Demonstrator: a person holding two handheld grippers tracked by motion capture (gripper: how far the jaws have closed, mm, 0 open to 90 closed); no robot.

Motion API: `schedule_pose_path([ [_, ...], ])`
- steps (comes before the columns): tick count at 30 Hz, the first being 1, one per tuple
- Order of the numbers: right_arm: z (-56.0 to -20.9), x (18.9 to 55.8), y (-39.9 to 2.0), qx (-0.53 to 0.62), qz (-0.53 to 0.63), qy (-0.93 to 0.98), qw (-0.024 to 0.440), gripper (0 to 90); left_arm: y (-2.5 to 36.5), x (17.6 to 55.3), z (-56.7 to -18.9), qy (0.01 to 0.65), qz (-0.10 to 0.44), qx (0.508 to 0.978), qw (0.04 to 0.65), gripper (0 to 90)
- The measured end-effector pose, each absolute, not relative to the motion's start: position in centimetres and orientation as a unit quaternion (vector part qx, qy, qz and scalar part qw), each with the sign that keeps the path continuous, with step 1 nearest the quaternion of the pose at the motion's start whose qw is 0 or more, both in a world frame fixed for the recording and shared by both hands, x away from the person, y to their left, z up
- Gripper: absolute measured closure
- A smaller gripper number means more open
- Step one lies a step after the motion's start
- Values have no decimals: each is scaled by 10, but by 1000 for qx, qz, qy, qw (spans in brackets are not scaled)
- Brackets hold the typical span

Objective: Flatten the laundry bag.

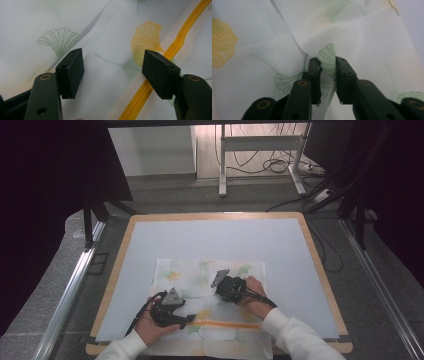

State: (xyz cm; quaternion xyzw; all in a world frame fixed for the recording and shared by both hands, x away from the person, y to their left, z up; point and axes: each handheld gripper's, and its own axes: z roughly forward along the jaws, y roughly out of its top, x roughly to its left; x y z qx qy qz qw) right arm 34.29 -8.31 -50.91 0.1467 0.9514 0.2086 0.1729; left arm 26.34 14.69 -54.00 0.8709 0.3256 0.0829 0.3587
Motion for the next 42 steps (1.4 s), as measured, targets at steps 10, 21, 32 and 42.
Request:
schedule_pose_path([
  [10, -494, 355, -92, 175, 248, 939, 161, 856, 155, 263, -539, 348, 117, 859, 356, 724],
  [21, -480, 375, -101, 198, 277, 928, 149, 875, 157, 260, -537, 338, 98, 867, 352, 898],
  [32, -474, 390, -99, 208, 283, 925, 146, 878, 159, 263, -538, 341, 85, 867, 354, 900],
  [42, -462, 410, -102, 219, 292, 919, 146, 879, 159, 264, -538, 342, 81, 867, 353, 900],
])
